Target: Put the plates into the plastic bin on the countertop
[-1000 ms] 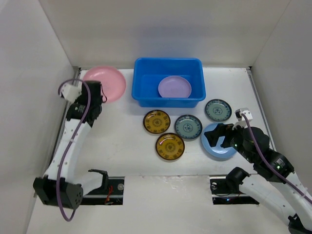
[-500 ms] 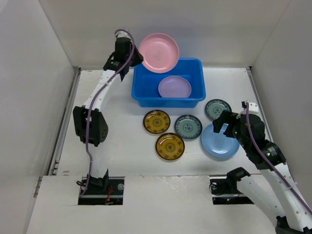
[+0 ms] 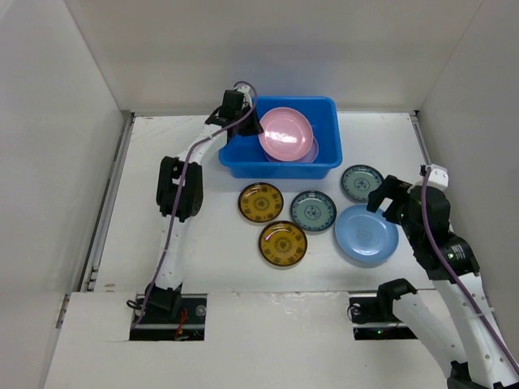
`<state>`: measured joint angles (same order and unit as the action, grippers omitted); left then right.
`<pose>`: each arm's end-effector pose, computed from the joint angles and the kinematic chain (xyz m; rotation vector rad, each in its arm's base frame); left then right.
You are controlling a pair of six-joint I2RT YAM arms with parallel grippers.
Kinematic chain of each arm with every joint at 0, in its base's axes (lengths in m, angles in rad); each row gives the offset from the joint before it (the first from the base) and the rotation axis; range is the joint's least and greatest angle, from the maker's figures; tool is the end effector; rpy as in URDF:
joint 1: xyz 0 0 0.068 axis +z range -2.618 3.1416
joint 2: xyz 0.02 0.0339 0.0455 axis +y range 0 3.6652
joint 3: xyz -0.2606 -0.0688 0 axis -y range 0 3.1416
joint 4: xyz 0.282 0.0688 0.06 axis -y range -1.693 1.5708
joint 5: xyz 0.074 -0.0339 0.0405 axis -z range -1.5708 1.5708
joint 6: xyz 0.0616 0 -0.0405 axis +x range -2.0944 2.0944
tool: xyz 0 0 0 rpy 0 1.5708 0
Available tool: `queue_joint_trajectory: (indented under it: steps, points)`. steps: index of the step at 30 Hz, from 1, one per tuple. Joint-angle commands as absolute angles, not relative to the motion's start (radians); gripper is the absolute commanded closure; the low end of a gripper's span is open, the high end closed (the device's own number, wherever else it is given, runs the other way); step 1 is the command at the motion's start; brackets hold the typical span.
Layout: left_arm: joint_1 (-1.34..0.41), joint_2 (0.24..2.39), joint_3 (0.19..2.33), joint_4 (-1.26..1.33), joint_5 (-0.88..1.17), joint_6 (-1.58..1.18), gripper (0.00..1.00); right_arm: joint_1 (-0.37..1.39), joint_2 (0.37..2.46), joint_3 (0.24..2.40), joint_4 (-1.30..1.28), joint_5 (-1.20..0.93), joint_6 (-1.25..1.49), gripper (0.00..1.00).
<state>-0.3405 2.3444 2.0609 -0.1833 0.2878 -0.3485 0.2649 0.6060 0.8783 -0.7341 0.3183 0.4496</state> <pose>0.5677 -0.2197 0.2188 0.1778 2.0869 -0.7184 0.1787 0.0285 0.3365 0.3825 1.9735 0.1324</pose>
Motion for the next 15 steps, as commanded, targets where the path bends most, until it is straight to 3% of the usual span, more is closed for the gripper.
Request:
queue_joint_trajectory:
  steps: [1, 6, 11, 15]
  points:
    - [-0.350, 2.325, 2.146, -0.083, 0.322, -0.307, 0.89, 0.255, 0.601, 0.916, -0.742, 0.362, 0.462, 0.00]
    - [-0.347, 2.350, 2.148, -0.077, 0.316, -0.291, 0.69, 0.252, 0.609, 0.914, -0.756, 0.365, 0.462, 0.00]
    - [-0.349, 2.315, 2.167, -0.072, 0.304, -0.278, 0.33, 0.257, 0.611, 0.919, -0.752, 0.361, 0.439, 0.00]
    - [-0.350, 2.192, 2.164, -0.071, 0.261, -0.264, 0.13, 0.265, 0.621, 0.914, -0.781, 0.348, 0.433, 0.00]
